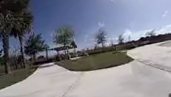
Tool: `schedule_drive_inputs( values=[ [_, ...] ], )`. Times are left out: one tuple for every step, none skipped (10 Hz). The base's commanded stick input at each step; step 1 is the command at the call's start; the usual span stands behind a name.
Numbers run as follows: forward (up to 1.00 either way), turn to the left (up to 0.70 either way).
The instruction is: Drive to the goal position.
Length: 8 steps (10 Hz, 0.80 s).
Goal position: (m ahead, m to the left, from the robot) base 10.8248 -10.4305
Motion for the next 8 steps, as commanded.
schedule_drive_inputs(
  values=[
    [0.00, -1.00],
    [0.00, -1.00],
    [0.00, -1.00],
    [0.00, -1.00],
    [0.00, -1.00],
    [0.00, -1.00],
    [0.00, -1.00],
    [0.00, -1.00]
  ],
)
